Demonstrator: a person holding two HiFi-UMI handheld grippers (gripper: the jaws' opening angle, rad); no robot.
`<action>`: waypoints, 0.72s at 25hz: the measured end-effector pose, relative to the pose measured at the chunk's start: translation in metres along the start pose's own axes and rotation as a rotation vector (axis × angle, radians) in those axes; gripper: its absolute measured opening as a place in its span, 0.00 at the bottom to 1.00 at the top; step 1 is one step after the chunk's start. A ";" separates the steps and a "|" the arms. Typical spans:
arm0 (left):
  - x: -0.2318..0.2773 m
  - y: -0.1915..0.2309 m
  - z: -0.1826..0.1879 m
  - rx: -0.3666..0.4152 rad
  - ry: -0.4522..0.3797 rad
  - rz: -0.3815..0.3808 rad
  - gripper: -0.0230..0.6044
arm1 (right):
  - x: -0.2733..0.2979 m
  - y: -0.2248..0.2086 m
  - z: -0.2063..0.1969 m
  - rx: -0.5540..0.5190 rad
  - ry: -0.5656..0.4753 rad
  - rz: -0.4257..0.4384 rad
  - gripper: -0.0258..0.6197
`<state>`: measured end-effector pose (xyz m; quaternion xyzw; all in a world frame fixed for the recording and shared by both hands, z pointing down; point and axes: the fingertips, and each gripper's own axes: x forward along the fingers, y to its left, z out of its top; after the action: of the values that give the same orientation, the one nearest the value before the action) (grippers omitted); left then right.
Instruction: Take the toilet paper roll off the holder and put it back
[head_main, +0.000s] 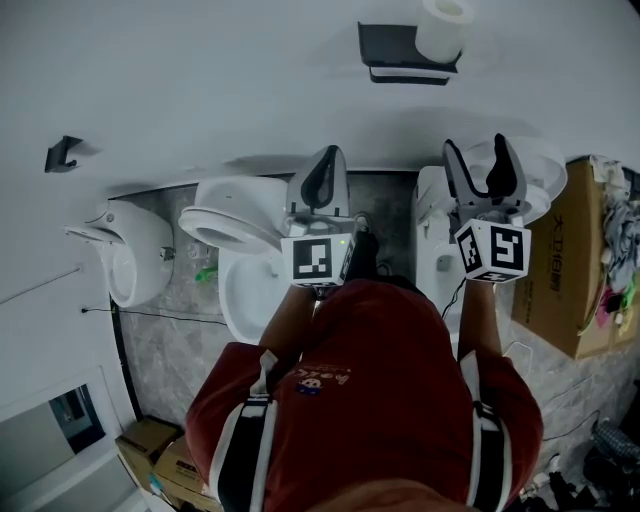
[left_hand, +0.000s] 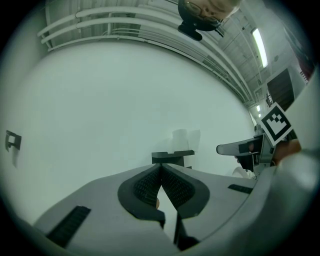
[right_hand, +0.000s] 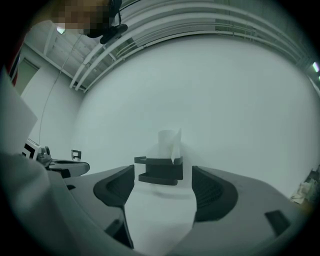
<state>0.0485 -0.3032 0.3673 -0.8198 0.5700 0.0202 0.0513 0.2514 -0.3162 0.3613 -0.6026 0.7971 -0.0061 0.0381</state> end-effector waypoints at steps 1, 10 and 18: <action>-0.001 0.000 0.001 -0.001 -0.001 0.002 0.06 | -0.001 0.002 0.000 0.000 0.001 0.004 0.60; -0.004 0.006 0.003 0.000 -0.009 0.000 0.06 | -0.007 0.013 -0.003 -0.044 0.015 -0.008 0.58; -0.002 0.001 -0.002 -0.001 -0.007 -0.018 0.06 | -0.016 0.012 -0.005 -0.049 0.002 -0.036 0.31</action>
<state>0.0463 -0.3019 0.3691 -0.8248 0.5624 0.0230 0.0532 0.2441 -0.2979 0.3669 -0.6177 0.7860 0.0121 0.0223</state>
